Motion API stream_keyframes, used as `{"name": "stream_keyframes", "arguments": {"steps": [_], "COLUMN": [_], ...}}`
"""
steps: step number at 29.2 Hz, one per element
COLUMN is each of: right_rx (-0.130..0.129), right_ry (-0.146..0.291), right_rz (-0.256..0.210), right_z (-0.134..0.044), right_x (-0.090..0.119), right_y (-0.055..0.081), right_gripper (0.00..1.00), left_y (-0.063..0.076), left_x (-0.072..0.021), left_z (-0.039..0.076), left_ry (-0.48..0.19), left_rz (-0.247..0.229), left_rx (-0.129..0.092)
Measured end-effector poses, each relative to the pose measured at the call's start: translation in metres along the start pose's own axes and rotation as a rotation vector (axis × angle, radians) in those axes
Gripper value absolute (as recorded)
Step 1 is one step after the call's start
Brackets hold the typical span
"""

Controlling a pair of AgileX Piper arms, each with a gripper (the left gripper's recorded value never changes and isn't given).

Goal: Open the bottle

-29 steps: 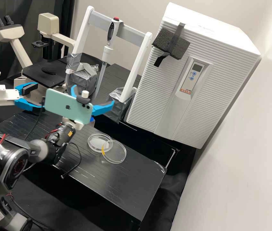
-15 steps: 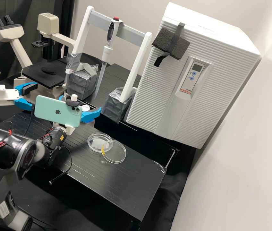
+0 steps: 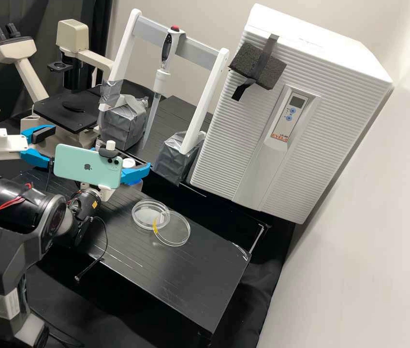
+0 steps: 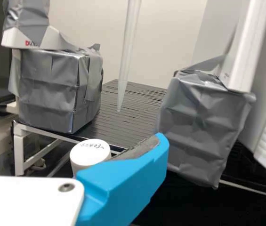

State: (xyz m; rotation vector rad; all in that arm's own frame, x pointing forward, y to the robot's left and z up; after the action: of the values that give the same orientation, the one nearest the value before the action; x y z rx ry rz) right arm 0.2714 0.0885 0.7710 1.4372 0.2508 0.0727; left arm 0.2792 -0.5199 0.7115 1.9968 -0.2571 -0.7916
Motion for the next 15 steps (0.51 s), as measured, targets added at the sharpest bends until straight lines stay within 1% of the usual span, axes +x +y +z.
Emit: {"name": "stream_keyframes", "arguments": {"steps": [4,10,11,15], "right_rx": [-0.007,-0.001,0.000,0.000], "right_ry": [-0.008,-0.038,-0.044,-0.066], "right_rz": [-0.013,-0.024,-0.021,-0.021], "right_z": [0.001,0.006,0.008,0.014], "right_x": [0.004,0.010,0.010,0.012], "right_y": [-0.003,-0.007,-0.006,-0.006], "right_gripper": [1.00,1.00,0.00,0.00], "left_y": [0.000,0.000,0.000,0.000], "left_x": [0.0000,-0.0001,-0.0001,-0.0001], "left_z": [0.000,0.000,0.000,0.000], "left_ry": [0.001,0.000,0.000,0.000], "left_rz": [-0.002,0.000,0.000,0.000], "left_rx": [0.000,0.001,0.001,0.001]}}
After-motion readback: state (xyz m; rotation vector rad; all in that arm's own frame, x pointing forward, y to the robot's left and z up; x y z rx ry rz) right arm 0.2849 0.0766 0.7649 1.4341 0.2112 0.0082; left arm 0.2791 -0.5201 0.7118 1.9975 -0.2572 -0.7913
